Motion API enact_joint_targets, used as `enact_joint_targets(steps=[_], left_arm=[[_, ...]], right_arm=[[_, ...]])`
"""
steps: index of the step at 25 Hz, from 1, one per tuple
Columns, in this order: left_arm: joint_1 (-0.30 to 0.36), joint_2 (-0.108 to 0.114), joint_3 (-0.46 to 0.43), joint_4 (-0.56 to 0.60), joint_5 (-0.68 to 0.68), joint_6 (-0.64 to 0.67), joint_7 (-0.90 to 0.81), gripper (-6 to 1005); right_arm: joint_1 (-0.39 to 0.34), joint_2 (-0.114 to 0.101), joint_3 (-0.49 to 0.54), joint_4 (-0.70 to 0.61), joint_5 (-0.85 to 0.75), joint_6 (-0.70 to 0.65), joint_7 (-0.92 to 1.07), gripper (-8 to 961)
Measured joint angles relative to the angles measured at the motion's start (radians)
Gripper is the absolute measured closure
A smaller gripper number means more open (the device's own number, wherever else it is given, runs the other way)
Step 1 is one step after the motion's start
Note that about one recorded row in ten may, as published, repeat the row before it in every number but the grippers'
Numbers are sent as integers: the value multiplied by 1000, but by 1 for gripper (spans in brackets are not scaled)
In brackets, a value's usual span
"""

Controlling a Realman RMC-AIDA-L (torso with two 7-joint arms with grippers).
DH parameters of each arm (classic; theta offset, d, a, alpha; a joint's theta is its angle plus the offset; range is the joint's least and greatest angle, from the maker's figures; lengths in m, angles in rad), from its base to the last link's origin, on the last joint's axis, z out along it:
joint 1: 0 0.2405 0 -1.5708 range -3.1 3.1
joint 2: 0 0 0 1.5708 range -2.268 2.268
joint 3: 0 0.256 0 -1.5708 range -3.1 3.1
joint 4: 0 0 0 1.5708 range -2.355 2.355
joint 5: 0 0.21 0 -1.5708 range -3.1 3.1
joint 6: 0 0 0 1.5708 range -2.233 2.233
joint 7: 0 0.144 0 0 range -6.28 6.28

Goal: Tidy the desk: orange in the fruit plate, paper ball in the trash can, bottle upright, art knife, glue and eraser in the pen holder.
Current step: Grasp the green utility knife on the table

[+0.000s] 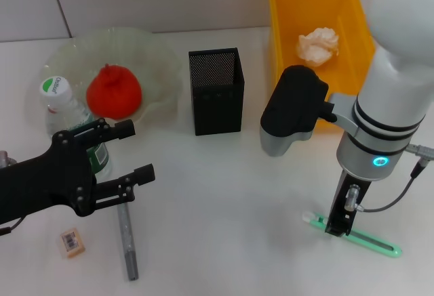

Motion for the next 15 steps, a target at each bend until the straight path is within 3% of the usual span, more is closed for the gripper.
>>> enact_joint_targets(steps=[6,15], left_arm=[[2,0,-2,0,0,0,0,213],[3,0,-2,0,0,0,0,212]], right_arm=[[-5,0,-6,-8,-1,1,7,798],[-10,-1,-2,-21,-2,5,10,803]])
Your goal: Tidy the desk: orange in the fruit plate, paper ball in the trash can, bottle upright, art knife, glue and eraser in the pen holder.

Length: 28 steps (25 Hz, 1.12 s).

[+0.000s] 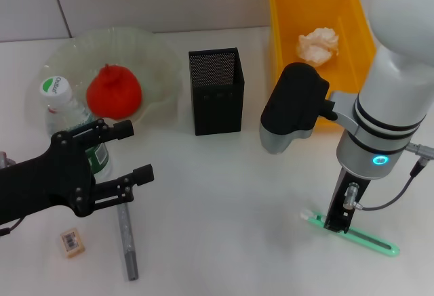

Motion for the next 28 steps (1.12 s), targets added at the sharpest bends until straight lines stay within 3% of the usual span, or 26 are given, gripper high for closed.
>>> enact_joint_targets(steps=[10,28], left_arm=[[0,0,1,0,0,0,0,212],[-3,0,0,0,0,0,0,213]], right_arm=[[-3,-2,2,-4,-2,1,1,866],[-11,-3,5,-52,-26,-1,6,867]])
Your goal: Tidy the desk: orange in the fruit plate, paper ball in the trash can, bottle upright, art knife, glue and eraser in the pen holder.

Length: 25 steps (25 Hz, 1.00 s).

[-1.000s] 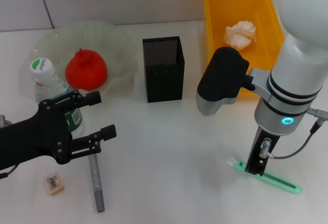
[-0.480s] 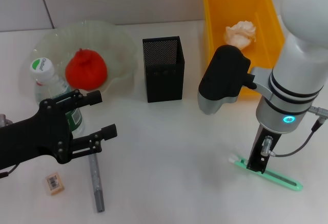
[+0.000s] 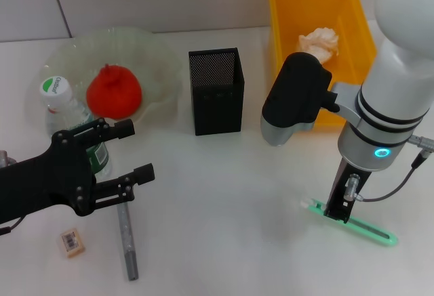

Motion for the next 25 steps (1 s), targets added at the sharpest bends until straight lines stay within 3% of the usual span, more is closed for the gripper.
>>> enact_joint_targets(steps=[25], left_arm=[[3,0,2,0,0,0,0,213]], right_arm=[[-12,-1,43,-103,-53,4,8,867]])
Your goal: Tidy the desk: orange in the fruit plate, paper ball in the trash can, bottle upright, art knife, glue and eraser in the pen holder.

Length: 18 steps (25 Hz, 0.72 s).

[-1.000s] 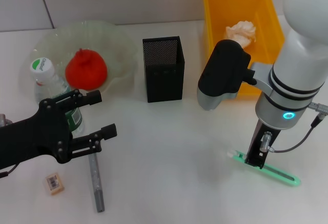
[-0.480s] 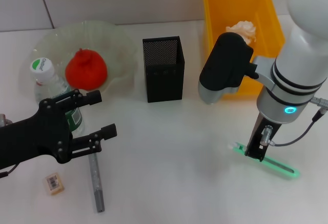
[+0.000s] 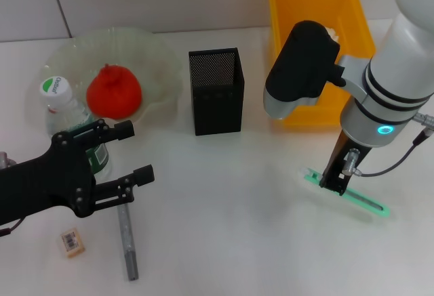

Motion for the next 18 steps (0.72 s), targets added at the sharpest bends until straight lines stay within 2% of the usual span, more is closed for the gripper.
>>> enact_joint_targets(steps=[18], left_arm=[[-1,0,-3,0,0,0,0,212]], right_arm=[[-8,-1,74,-112,-35,34,-6,867]])
